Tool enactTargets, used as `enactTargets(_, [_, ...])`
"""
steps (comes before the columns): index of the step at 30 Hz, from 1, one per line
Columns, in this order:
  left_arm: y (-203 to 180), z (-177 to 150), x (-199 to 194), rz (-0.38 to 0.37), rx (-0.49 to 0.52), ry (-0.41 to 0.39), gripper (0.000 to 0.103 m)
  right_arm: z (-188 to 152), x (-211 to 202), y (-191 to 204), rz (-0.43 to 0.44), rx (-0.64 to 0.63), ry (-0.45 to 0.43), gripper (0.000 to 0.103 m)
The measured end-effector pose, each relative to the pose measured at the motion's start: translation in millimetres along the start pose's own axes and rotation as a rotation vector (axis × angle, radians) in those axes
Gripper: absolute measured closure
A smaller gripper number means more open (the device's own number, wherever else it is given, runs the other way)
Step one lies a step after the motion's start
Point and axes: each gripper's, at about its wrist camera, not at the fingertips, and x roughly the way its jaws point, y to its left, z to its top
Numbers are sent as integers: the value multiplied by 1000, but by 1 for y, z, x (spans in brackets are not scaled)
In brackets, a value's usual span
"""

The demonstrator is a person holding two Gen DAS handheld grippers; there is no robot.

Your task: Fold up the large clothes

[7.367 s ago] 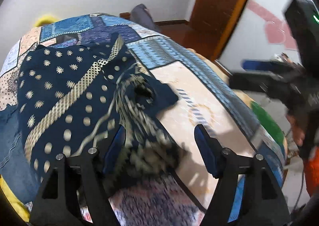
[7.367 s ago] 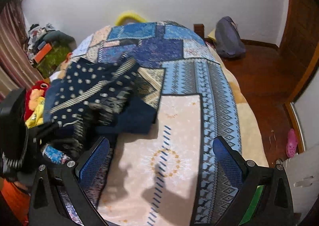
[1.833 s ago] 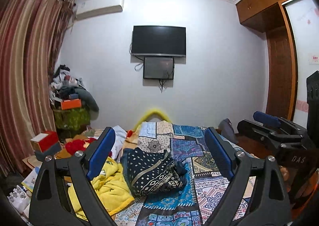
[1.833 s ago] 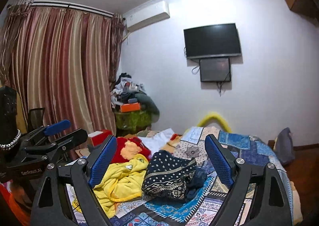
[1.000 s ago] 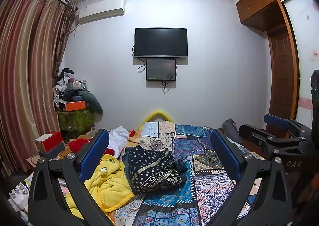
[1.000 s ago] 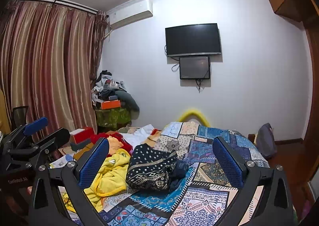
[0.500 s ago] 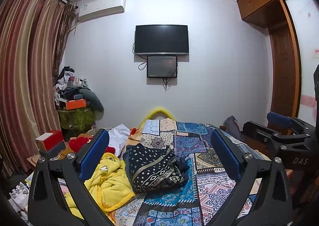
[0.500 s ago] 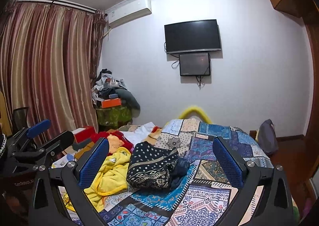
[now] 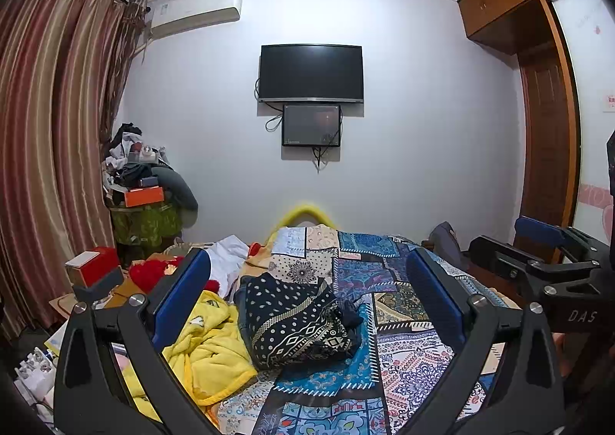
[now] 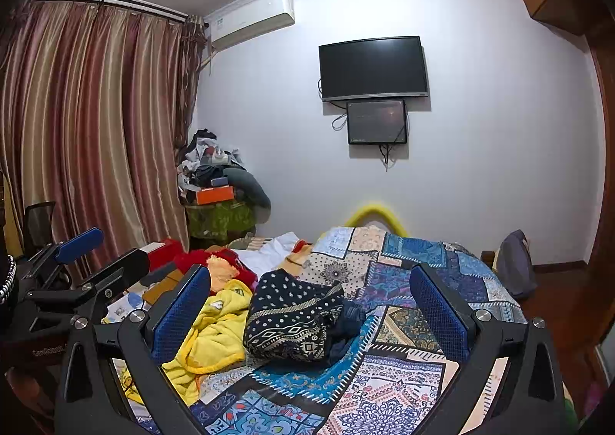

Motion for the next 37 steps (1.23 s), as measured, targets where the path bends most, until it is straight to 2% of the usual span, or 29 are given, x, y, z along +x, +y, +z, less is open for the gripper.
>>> enactTargets(10, [-1,-1,1,-5,-4,4,1,-2,-4,0,0,-7,-13,0])
enactTargets(17, [0,-2,4,-38,-32,22,1,-2,-8,-3,-11,-3,-18,0])
enactTargets(37, [4,-4,5,-48,-56,43,1,-1,-8,-9,-24,12,-8,0])
